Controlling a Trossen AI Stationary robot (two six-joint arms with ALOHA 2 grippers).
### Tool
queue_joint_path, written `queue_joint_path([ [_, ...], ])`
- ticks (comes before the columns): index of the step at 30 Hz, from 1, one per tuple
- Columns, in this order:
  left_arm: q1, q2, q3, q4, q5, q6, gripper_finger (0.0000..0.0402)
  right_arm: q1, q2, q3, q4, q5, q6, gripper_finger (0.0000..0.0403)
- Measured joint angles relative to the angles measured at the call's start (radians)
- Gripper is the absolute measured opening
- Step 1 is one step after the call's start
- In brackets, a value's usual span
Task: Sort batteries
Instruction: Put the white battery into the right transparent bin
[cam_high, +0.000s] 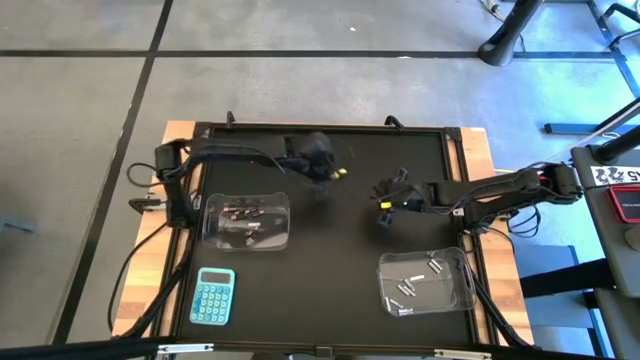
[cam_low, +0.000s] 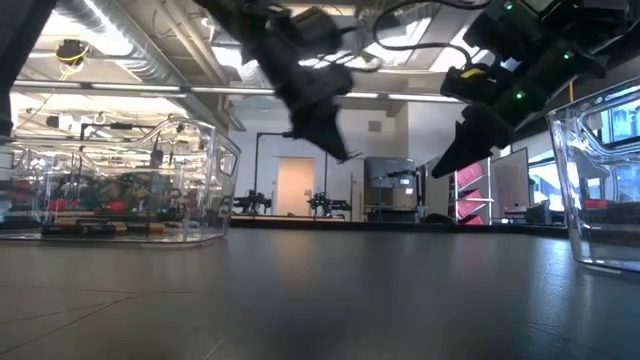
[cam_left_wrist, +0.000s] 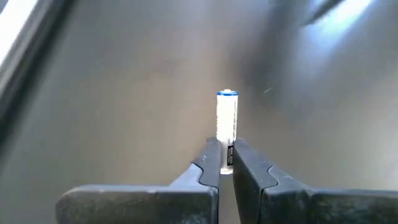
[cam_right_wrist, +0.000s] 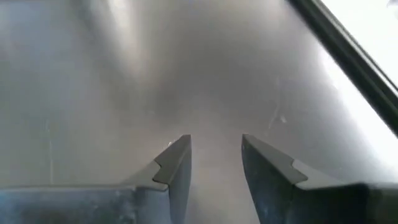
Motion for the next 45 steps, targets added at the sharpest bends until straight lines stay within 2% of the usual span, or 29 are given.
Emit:
queue_joint_path([
  [3,-0.047,0.091,0.083,-0.001,0.003,-0.001,0.001,-0.011,-0.029,-0.004,-0.001,-0.002,0.005,0.0143],
  [8,-0.092,0.251,0.218,-0.093,0.005,0.005,0.0009,-0.009,-0.056,-0.004,-0.034,-0.032,0.0,0.0143],
  [11,-0.108,0.313,0.259,-0.113,0.006,0.003,0.0011,-0.009,-0.053,-0.007,-0.063,-0.063,0.001,0.0143],
  [15,-0.122,0.354,0.275,-0.114,0.011,0.003,0.002,-0.009,-0.043,-0.05,0.021,-0.115,-0.001,0.0143],
  [20,-0.125,0.36,0.275,-0.104,0.026,0.011,0.0029,-0.022,-0.007,-0.121,0.255,-0.19,-0.035,0.0143],
  [23,-0.124,0.36,0.274,-0.085,0.027,0.022,0.0055,-0.058,0.051,-0.133,0.373,-0.266,-0.057,0.0143],
  [28,-0.108,0.359,0.273,-0.091,0.068,0.018,0.0127,-0.116,0.185,-0.13,0.517,-0.356,-0.093,0.0143],
  [31,-0.093,0.331,0.271,-0.132,0.071,0.001,0.0161,-0.135,0.263,-0.13,0.587,-0.377,-0.114,0.0143],
  [34,-0.073,0.26,0.272,-0.191,0.062,-0.005,0.0178,-0.142,0.34,-0.13,0.651,-0.439,-0.133,0.0143],
  [39,-0.06,0.095,0.257,-0.266,-0.052,0.003,0.0176,-0.14,0.459,-0.13,0.752,-0.404,-0.136,0.0143],
  [45,-0.064,-0.122,0.167,-0.293,-0.198,-0.031,0.0165,-0.163,0.555,-0.091,0.788,-0.393,-0.148,0.0141],
])
